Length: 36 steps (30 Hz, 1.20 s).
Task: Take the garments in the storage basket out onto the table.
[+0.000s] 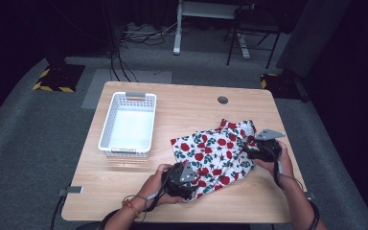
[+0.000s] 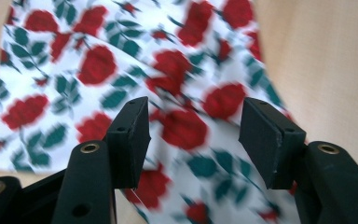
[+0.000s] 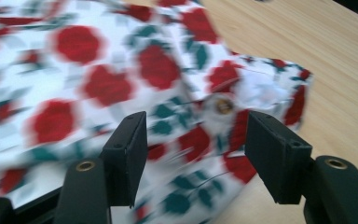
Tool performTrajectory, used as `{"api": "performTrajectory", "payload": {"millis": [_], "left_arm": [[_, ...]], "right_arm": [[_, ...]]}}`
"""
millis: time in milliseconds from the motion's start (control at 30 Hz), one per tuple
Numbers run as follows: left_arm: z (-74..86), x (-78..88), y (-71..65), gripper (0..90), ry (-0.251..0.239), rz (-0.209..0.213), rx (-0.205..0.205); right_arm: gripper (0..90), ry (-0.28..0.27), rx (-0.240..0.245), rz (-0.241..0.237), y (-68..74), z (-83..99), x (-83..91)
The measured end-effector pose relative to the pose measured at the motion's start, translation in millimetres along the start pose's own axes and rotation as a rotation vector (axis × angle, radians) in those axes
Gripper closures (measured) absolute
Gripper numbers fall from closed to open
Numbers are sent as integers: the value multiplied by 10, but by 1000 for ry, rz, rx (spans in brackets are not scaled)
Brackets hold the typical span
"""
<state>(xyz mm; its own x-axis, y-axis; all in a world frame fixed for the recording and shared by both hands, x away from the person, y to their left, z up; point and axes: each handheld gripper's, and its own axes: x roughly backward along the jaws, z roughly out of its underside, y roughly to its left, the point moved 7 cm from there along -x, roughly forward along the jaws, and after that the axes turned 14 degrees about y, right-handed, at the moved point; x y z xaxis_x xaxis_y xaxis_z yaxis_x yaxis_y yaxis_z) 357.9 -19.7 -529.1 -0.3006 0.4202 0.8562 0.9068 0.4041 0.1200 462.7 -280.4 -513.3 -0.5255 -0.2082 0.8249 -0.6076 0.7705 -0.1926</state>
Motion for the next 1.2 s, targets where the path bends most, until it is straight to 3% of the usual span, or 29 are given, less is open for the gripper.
{"api": "performTrajectory", "payload": {"millis": [100, 233, 400, 467, 567, 667, 767, 1067, 1200], "left_arm": [[-100, -147, 154, 441, 23, -17, 23], [-136, -310, 301, 487, 55, -36, 42], [-111, -377, 355, 613, 60, -38, 43], [-107, -377, 352, 679, 61, -27, 35], [-108, -384, 343, 764, 58, -14, 30], [-119, -396, 338, 847, 51, -14, 29], [-126, -395, 346, 875, 52, -24, 27], [-162, -274, 463, 882, 0, -74, 67], [-168, -192, 512, 882, -15, -96, 74]], "right_arm": [[386, -34, 85, -110, 282, 109, 132], [366, -37, 240, -195, 652, 252, 207], [344, -35, 340, -283, 948, 363, 205], [336, -24, 371, -290, 1001, 390, 180], [331, -15, 395, -314, 1064, 406, 157], [344, 3, 411, -299, 1088, 394, 97], [400, 18, 420, -294, 1102, 380, 41], [820, 10, 404, -241, 1015, 328, 36], [890, -24, 383, -235, 968, 305, 113]]}}
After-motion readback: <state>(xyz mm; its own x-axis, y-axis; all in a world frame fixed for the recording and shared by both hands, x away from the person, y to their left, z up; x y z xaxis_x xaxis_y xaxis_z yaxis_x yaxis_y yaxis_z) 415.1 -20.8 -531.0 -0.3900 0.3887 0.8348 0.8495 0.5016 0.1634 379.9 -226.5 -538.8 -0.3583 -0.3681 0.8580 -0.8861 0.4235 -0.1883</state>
